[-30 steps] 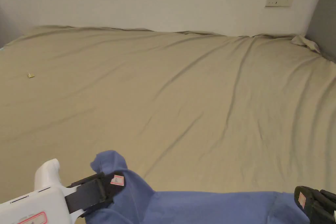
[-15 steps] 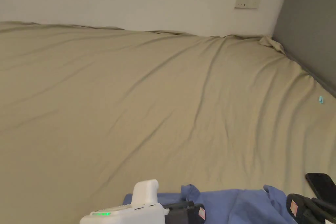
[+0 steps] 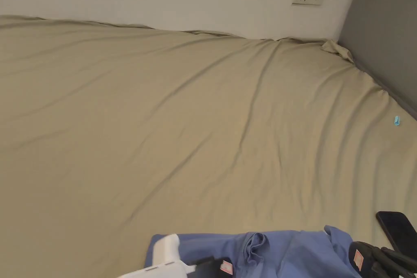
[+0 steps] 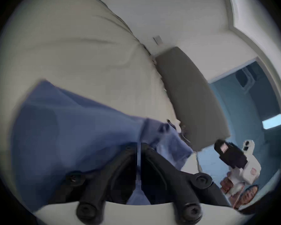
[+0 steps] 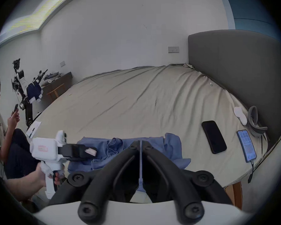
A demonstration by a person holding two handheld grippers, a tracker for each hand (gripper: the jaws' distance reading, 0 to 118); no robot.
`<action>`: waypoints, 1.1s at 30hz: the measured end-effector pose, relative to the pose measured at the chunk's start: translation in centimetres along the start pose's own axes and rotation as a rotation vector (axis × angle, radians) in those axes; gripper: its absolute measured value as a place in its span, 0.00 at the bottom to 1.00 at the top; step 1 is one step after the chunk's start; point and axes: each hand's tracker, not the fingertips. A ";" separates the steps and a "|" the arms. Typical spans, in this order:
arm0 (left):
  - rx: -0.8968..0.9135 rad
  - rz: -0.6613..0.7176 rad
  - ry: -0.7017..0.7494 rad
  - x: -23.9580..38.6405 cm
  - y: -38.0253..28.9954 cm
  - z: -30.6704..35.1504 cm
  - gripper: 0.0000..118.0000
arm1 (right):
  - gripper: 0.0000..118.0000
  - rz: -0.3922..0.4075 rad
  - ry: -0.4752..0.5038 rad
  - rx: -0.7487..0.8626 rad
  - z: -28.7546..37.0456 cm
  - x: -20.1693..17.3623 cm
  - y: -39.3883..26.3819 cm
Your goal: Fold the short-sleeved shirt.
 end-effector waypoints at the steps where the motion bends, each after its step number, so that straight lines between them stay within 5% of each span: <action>1: -0.039 -0.003 0.005 0.3 -0.6 -1.2 0.04 | 0.04 -0.002 -0.002 -0.001 0.2 0.0 0.0; 3: -0.101 -0.038 0.119 0.4 -2.1 -3.3 0.04 | 0.03 -0.004 -0.003 -0.002 0.5 0.0 -0.1; 13: -0.027 0.003 0.054 1.2 -1.0 0.0 0.02 | 0.03 0.015 0.000 -0.026 -0.2 -0.6 -0.1; 14: 0.031 -0.005 0.020 1.1 -0.2 2.4 0.12 | 0.03 0.009 0.003 -0.024 -0.2 -0.7 0.0; 15: 0.079 -0.007 0.012 0.9 0.6 4.8 0.33 | 0.03 0.006 0.009 -0.022 -0.3 -0.7 0.0; 16: 0.106 -0.007 0.012 0.5 1.4 7.0 0.77 | 0.03 0.009 0.013 -0.021 -0.4 -0.8 0.1; 17: 0.121 -0.002 0.048 -0.1 2.2 9.1 0.98 | 0.03 0.016 0.017 -0.020 -0.6 -1.0 0.3; 18: 0.115 -0.012 0.094 -1.0 2.8 10.6 1.00 | 0.03 0.028 0.019 -0.021 -0.7 -1.2 0.4; 23: 0.005 0.131 0.172 -6.2 4.3 12.7 1.00 | 0.04 0.034 0.047 -0.006 -1.1 -2.0 1.0; 29: 0.067 0.264 -0.062 -6.9 4.6 8.0 0.97 | 0.03 0.038 0.068 -0.005 -1.1 -2.3 1.3; 30: -0.002 0.282 -0.064 -6.8 4.7 6.6 0.89 | 0.03 0.039 0.071 -0.012 -1.3 -2.3 1.3; 31: -0.042 0.271 0.031 -6.6 4.6 5.5 0.67 | 0.03 0.039 0.070 -0.017 -1.5 -2.3 1.3; 32: -0.033 0.228 0.095 -6.4 4.7 4.8 0.29 | 0.03 0.038 0.062 -0.021 -1.7 -2.3 1.3; 33: -0.065 0.217 0.162 -6.7 4.6 4.2 0.13 | 0.03 0.037 0.056 -0.023 -1.7 -2.3 1.2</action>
